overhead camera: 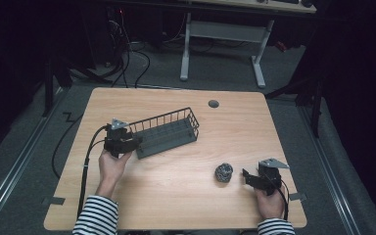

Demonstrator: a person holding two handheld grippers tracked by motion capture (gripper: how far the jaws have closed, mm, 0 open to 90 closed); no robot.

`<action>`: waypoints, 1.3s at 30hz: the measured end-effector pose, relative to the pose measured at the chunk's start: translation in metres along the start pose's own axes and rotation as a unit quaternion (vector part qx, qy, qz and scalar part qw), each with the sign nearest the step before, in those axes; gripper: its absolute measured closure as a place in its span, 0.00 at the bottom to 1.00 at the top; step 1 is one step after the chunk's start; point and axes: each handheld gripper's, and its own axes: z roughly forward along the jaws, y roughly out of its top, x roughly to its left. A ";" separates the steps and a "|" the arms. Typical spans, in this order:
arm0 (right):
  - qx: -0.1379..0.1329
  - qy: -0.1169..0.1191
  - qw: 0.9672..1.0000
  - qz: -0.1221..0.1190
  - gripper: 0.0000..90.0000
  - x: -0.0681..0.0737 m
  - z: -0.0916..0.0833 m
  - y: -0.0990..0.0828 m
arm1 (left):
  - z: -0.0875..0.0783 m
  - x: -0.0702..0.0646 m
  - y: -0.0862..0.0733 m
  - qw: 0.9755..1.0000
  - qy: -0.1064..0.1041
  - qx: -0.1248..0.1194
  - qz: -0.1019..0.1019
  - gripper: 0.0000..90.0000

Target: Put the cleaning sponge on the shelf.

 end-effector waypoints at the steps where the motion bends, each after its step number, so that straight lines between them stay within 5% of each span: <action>1: 0.000 0.000 1.000 0.000 0.32 0.000 0.000 0.000 | 0.000 -0.002 -0.001 1.000 -0.004 0.001 0.002 0.59; 31: 0.000 0.000 1.000 0.000 0.32 0.000 0.000 0.000 | 0.000 -0.038 -0.011 0.998 -0.051 0.009 0.028 0.59; 39: 0.000 0.000 1.000 0.000 0.32 0.000 0.000 0.000 | -0.001 -0.038 -0.010 0.999 -0.035 0.000 0.031 0.52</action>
